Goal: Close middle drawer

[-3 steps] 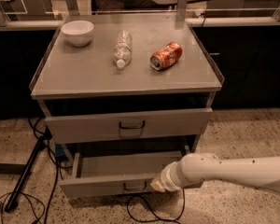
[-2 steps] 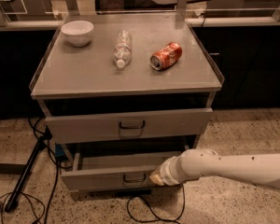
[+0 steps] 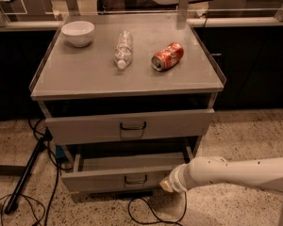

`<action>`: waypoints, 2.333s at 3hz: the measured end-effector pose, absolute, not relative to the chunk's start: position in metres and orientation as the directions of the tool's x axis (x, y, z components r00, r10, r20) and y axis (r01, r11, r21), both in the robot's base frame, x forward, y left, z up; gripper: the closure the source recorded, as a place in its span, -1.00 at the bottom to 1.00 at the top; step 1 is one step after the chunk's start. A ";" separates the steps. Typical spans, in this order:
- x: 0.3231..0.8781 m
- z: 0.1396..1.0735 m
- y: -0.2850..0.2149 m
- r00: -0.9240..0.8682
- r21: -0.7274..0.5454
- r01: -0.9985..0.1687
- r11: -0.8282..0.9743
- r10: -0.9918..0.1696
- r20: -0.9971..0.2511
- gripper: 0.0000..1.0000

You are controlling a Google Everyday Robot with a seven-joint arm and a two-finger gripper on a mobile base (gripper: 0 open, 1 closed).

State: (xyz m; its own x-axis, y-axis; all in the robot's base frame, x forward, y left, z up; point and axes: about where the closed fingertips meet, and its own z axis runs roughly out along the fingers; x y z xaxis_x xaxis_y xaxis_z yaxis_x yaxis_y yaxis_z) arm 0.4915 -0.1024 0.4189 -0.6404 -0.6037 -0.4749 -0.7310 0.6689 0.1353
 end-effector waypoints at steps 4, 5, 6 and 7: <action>0.528 0.425 -0.093 -0.638 0.094 -0.714 0.694 -0.590 -0.495 1.00; 0.535 0.429 -0.094 -0.623 0.083 -0.719 0.690 -0.589 -0.515 1.00; 0.535 0.429 -0.094 -0.623 0.083 -0.719 0.690 -0.588 -0.515 1.00; 0.522 0.413 -0.120 -0.677 0.113 -0.683 0.722 -0.566 -0.471 1.00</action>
Offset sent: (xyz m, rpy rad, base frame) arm 0.0052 -0.0144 -0.0112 -0.0364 0.0172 -0.0442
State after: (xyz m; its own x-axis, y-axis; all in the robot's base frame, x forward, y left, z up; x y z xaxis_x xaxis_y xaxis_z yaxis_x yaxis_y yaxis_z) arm 0.5224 -0.1196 0.4134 -0.6767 -0.5660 -0.4710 -0.6827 0.7219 0.1134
